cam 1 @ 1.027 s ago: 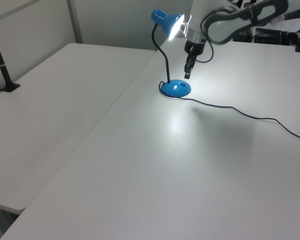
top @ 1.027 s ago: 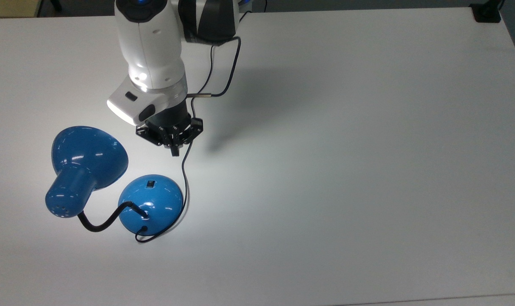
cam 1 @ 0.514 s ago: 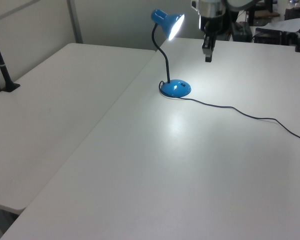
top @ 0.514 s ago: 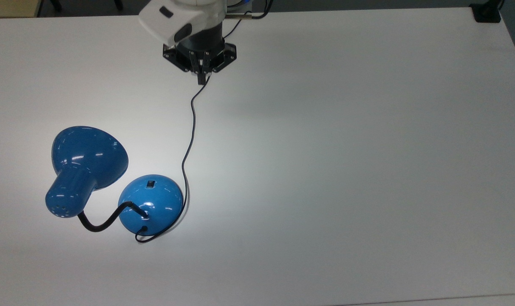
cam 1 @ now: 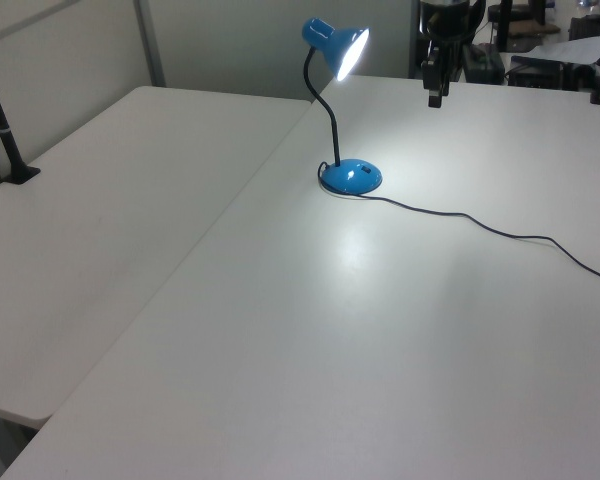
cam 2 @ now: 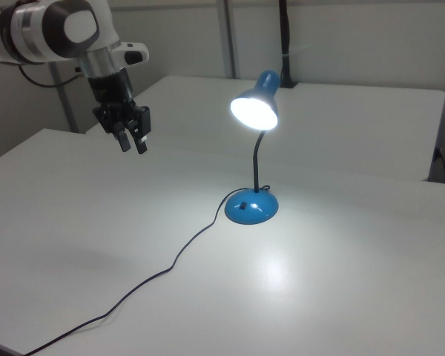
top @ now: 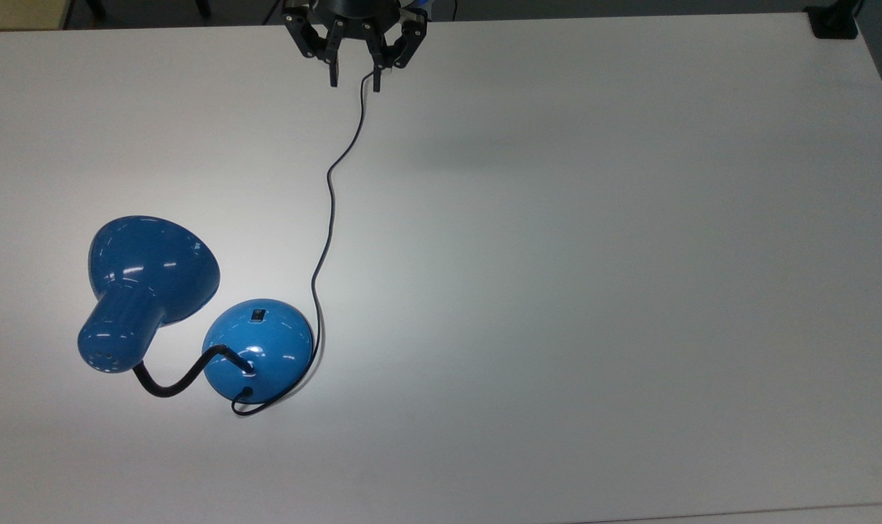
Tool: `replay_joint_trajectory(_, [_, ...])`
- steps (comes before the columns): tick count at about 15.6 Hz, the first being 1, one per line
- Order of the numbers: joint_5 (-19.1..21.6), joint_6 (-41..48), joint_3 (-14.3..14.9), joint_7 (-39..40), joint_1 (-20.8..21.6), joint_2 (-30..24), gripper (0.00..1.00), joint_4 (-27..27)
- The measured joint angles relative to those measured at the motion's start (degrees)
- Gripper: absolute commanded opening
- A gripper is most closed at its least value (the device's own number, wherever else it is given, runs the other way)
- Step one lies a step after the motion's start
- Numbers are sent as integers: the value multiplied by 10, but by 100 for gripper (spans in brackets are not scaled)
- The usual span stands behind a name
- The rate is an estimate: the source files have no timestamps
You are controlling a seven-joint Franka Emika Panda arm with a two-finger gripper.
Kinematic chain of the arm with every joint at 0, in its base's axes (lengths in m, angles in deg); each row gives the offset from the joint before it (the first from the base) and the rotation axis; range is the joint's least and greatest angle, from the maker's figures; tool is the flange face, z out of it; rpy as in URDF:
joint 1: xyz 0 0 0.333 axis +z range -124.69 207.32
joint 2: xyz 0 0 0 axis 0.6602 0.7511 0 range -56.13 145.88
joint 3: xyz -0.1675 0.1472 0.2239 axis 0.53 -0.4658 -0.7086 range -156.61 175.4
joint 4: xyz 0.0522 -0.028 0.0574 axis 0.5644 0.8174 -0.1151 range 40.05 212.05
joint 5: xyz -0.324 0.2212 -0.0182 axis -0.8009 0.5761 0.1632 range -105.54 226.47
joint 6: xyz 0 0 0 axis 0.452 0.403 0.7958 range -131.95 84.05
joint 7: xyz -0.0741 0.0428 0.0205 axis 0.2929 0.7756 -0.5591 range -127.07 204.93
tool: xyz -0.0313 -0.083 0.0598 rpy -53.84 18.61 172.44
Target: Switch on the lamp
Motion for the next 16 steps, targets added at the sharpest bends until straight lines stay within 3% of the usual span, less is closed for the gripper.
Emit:
replay_joint_trajectory(1, [0,0,11,-1,10,0,100,0])
replay_joint_trajectory(5, [10,0,100,-3,94,0,100,0])
replay_joint_trajectory(7, [25,0,120,-3,109,-1,100,0])
replay_joint_trajectory(16, [32,0,134,-4,113,-5,100,-2])
